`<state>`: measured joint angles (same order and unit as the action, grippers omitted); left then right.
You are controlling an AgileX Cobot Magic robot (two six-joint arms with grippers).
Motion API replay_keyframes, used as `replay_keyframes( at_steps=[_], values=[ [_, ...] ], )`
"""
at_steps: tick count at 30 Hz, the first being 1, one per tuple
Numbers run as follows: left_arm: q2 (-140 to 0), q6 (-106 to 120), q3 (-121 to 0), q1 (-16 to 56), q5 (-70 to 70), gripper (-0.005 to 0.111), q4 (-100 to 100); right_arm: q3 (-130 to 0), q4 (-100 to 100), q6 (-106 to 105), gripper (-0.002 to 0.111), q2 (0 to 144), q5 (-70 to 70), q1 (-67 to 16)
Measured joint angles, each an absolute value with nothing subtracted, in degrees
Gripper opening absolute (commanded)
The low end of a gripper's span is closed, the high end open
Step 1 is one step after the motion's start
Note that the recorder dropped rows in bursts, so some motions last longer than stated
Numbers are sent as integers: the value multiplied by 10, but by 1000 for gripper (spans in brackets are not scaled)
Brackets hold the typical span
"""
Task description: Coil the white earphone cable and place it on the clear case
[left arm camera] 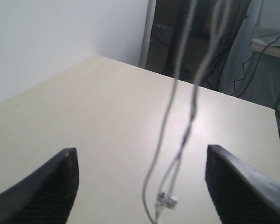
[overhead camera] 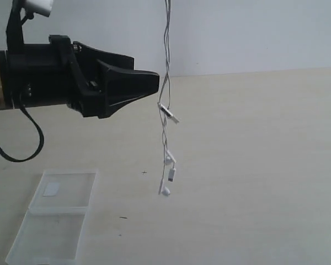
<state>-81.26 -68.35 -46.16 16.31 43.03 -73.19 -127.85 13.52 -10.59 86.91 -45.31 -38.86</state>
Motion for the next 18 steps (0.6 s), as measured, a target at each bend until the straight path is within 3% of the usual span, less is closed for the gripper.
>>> replay_keyframes(
  at_steps=[18],
  values=[
    [-860,-679,-492,186,486,73,-760,-1280,146,-105,0,869,-455,-389]
  ],
)
